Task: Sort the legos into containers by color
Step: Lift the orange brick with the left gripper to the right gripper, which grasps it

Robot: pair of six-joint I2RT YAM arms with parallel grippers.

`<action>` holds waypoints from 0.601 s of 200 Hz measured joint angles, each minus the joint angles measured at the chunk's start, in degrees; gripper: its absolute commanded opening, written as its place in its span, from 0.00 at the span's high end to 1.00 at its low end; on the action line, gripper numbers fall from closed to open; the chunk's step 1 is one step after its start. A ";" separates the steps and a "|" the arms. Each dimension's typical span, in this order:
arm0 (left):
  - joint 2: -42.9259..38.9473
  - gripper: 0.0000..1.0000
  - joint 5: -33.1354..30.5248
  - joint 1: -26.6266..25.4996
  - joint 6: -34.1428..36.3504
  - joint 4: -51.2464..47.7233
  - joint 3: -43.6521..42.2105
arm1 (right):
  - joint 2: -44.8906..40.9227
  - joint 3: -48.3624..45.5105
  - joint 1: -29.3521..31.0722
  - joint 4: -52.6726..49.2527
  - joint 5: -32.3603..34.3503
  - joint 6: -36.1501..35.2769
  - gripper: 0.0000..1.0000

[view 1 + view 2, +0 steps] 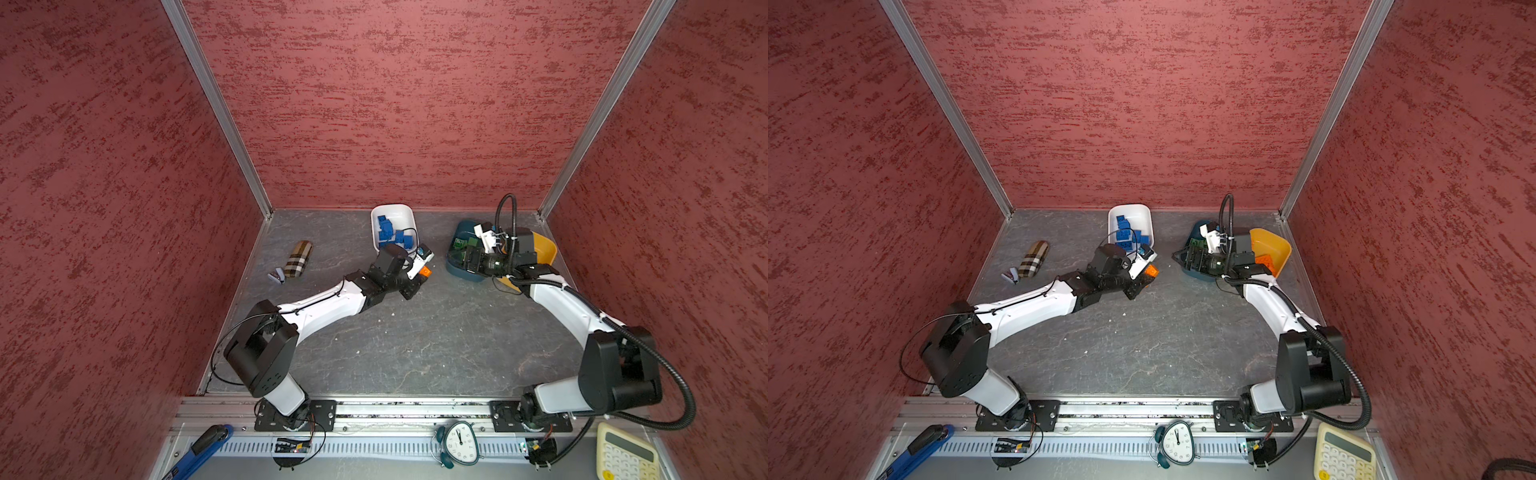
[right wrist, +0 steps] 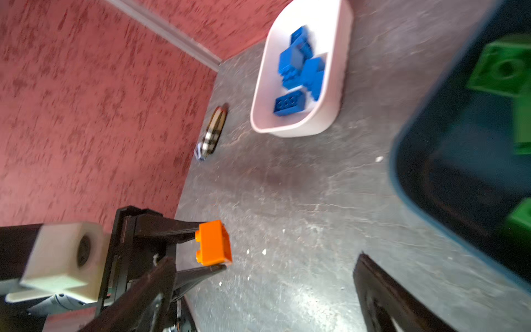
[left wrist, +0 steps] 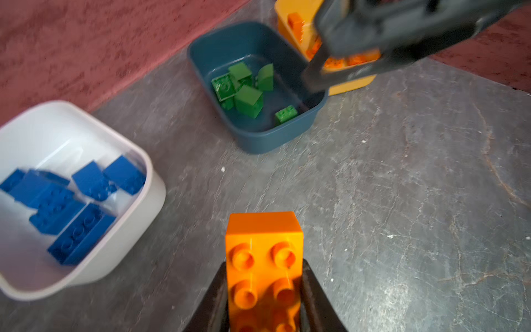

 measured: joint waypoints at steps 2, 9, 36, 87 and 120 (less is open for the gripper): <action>0.02 1.00 0.09 -0.20 0.37 0.28 0.00 | 0.02 0.00 0.17 -0.04 -0.24 0.00 0.08; 0.11 1.00 0.37 -0.66 1.29 0.94 0.11 | 0.11 0.00 1.11 -0.33 -1.44 -0.59 0.11; 0.66 1.00 1.01 -0.98 3.65 2.91 0.52 | 0.90 0.09 2.58 -1.05 -4.81 -2.08 0.27; 1.38 1.00 2.56 -1.60 5.86 3.13 1.81 | 4.76 1.05 5.68 -1.14 -7.74 -2.82 0.43; 1.99 1.00 2.51 -1.95 6.38 2.71 2.73 | 5.75 2.93 6.80 -0.26 -8.41 -2.84 0.81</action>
